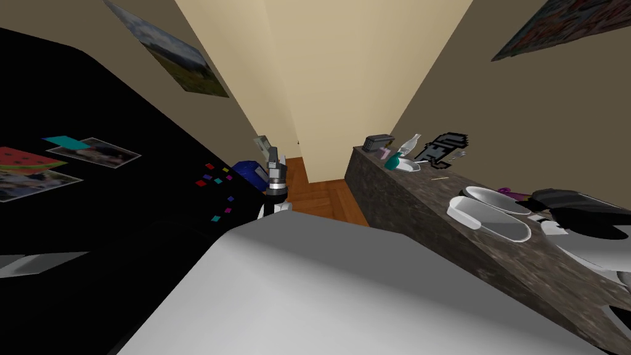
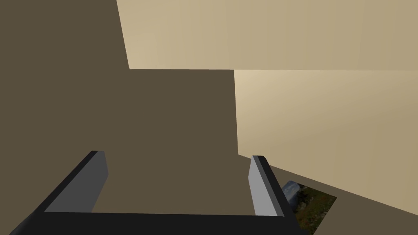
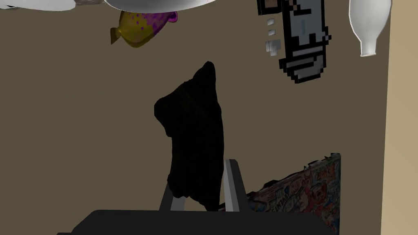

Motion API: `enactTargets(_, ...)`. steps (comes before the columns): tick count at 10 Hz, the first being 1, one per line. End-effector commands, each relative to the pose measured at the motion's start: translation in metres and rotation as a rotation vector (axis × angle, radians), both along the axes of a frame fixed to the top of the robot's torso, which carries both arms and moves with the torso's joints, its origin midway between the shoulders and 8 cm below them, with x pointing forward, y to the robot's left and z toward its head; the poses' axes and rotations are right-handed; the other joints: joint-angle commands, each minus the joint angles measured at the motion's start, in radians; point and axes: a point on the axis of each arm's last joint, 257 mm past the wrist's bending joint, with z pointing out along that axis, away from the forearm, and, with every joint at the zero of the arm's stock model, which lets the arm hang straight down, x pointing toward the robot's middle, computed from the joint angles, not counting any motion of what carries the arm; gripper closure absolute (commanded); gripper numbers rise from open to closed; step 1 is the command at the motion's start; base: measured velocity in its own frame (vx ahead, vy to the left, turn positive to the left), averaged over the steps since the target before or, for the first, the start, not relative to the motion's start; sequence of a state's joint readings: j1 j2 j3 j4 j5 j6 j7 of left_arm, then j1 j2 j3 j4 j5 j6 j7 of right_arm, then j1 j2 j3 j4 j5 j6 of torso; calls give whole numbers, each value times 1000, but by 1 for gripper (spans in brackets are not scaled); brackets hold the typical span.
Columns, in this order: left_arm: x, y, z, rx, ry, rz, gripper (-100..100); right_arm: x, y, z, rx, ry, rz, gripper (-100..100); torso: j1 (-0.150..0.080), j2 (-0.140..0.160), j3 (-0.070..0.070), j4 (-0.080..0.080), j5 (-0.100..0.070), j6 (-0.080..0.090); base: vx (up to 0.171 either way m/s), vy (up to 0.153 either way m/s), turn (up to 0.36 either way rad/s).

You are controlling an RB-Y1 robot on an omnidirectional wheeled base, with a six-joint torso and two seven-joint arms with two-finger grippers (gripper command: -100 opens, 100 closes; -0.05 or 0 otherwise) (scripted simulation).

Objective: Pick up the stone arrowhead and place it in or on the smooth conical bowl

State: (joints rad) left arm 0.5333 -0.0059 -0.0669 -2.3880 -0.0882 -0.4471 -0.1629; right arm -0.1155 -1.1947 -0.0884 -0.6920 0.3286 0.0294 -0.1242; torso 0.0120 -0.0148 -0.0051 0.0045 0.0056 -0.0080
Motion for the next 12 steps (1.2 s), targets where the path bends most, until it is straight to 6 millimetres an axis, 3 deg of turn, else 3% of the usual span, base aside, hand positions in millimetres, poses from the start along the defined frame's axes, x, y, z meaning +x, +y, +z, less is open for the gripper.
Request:
enactTargets(1, 0, 0, 0, 0, 0, 0, 0, -11, -8, -8, 12, 2, -34, 100, 0, 0, 0, 0, 0, 0, 65, 46, -24)
enactTargets(2, 0, 0, 0, 0, 0, 0, 0, -31, -19, -19, 32, 6, -88, 100, 1, 0, 0, 0, 0, -1, 94, 67, -5)
enactTargets(4, 0, 0, 0, 0, 0, 0, 0, -32, -20, -19, 33, 8, -91, 100, 3, -2, -1, 0, 1, -2, 59, 53, -8)
enactTargets(6, 0, 0, 0, 0, 0, 0, 0, -73, -39, -40, 69, 19, -197, 100, 2, -1, 0, 0, 1, -1, 94, 63, 10)
enactTargets(7, 0, 0, 0, 0, 0, 0, 0, -74, -40, -41, 70, 19, -200, 100, 3, -4, -2, -1, 0, -1, 100, 74, -26)
enactTargets(8, 0, 0, 0, 0, 0, 0, 0, -94, -47, -50, 86, 25, -249, 100, 4, -3, -2, -1, 1, -2, 87, 76, 11)
enactTargets(9, 0, 0, 0, 0, 0, 0, 0, -94, -47, -50, 86, 25, -250, 100, 4, -3, -1, 0, 1, -2, 77, 52, -7)
enactTargets(10, 0, 0, 0, 0, 0, 0, 0, -113, -54, -59, 101, 30, -296, 100, 3, -2, -1, 0, 2, -2, 73, 45, 11)
enactTargets(11, 0, 0, 0, 0, 0, 0, 0, -113, -54, -59, 101, 30, -296, 100, 3, -2, -1, 0, 1, -2, 52, 40, -3)
enactTargets(12, 0, 0, 0, 0, 0, 0, 0, -129, -58, -66, 114, 34, -336, 100, 2, -1, 0, 0, 1, -2, 69, 56, 6)
